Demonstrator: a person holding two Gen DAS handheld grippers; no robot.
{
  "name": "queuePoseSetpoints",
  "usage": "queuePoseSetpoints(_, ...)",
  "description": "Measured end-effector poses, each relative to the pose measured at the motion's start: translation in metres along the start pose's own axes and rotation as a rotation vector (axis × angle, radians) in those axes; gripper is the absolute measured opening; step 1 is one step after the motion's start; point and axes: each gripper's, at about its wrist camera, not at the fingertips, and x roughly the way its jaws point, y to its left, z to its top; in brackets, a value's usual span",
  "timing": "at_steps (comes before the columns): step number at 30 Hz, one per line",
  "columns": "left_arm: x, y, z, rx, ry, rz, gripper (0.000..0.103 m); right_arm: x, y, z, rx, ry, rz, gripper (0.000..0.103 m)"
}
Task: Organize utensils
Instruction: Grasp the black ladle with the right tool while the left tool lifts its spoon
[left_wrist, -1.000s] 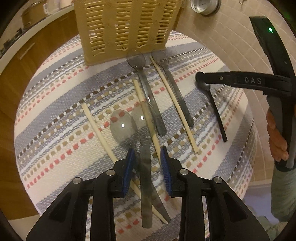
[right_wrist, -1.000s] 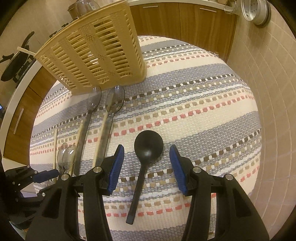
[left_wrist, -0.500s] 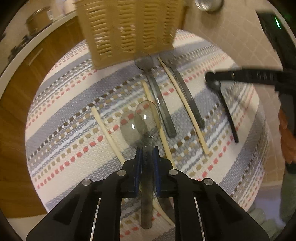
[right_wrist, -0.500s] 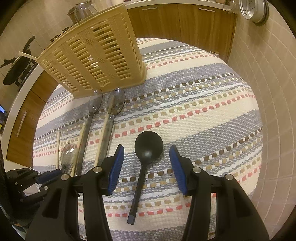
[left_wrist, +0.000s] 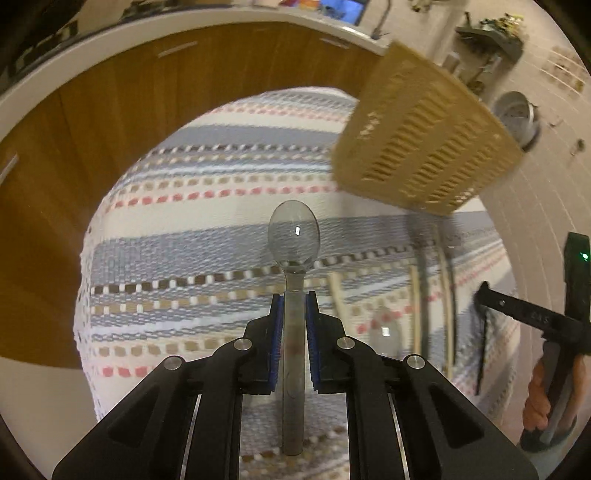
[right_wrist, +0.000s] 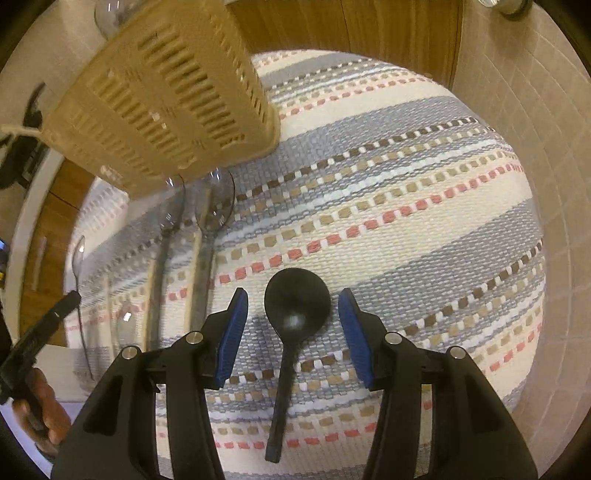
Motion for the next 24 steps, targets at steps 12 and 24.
queuePoseSetpoints(12,0.004,-0.002,0.014,0.044,0.025,0.027,0.044,0.006,0.029,-0.004,-0.079,0.001,-0.138,0.048)
queuePoseSetpoints(24,0.033,-0.034,0.027,0.254,0.116,0.206,0.028,0.010,0.060,-0.011,-0.161,-0.003,-0.159,0.035)
